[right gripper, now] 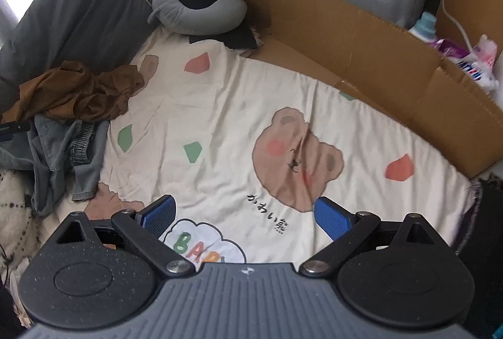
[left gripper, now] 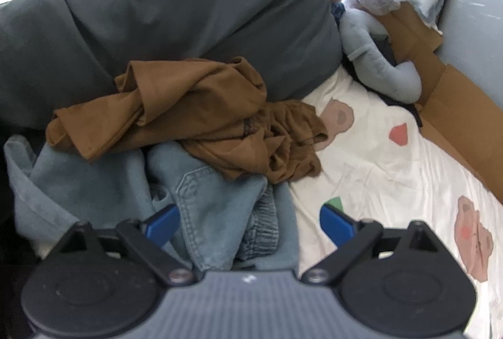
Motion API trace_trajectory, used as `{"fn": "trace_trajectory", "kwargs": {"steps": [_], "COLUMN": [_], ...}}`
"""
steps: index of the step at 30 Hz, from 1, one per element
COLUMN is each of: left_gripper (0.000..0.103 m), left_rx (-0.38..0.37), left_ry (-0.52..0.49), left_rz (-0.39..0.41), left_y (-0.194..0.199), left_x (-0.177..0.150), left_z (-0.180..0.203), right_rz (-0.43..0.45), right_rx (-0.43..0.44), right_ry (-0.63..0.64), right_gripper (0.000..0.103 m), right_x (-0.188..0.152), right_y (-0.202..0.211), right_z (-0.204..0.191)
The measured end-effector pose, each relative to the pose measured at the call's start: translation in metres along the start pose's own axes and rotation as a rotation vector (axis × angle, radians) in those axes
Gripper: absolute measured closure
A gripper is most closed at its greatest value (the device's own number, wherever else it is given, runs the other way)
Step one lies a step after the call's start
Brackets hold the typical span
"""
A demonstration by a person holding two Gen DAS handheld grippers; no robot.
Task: Fold clothes
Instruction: 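Move the left tool toward the brown T-shirt on the clothes pile, then close the left tool on the brown T-shirt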
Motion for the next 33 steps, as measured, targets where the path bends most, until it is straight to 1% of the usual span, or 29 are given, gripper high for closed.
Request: {"fn": "trace_trajectory", "kwargs": {"steps": [6,10,15,20,22,26,27,28,29,30,31,33], "left_gripper": [0.012,0.019,0.019,0.017,0.016,0.017,0.019,0.022,0.032,0.046,0.055,0.093], "left_rx": [-0.003,0.053,0.093,0.097,0.102,0.157,0.170,0.181,0.181,0.180,0.174,0.169], "left_ry": [0.050,0.042,0.024,0.061,0.059,0.027,0.015,0.008,0.012,0.019,0.029,0.031], "left_rz": [0.027,0.055,0.082,0.089,0.085,0.087,0.087,0.085,0.077,0.069,0.059,0.047], "left_y": [-0.020,-0.033,-0.040,-0.057,-0.066,-0.079,-0.083,-0.087,-0.091,-0.095,-0.099,-0.104], "left_x": [0.009,0.019,0.039,0.058,0.064,0.074,0.076,0.078,0.080,0.081,0.083,0.084], "left_z": [-0.007,-0.015,-0.031,-0.061,-0.069,-0.074,-0.074,-0.075,-0.076,-0.078,-0.079,-0.079], "right_rz": [0.033,0.065,0.093,0.100,0.087,0.077,0.079,0.081,0.082,0.082,0.080,0.073], "right_rx": [0.018,0.035,0.073,0.095,0.095,0.086,0.087,0.088,0.084,0.081,0.082,0.081], "right_ry": [-0.027,-0.070,-0.090,-0.104,-0.114,-0.113,-0.113,-0.113,-0.114,-0.115,-0.114,-0.114], "right_gripper": [0.005,0.005,0.005,0.005,0.005,0.005,0.005,0.005,0.005,0.005,0.005,0.006], "right_x": [-0.008,-0.010,-0.009,-0.011,-0.013,-0.018,-0.019,-0.021,-0.022,-0.023,-0.024,-0.026], "right_y": [-0.024,-0.033,-0.042,-0.058,-0.065,-0.076,-0.077,-0.078,-0.080,-0.081,-0.083,-0.086], "right_z": [0.003,0.005,0.007,0.009,0.010,0.009,0.009,0.008,0.007,0.006,0.006,0.006]}}
Point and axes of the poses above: each gripper's, at about its wrist camera, not at the fingertips, and y roughly against the way its jaws point, z to its right, x to its top, the point moved 1 cm from there along -y, roughly the way its jaws point, and after that the axes turned 4 degrees about z, right-handed, at the moved point
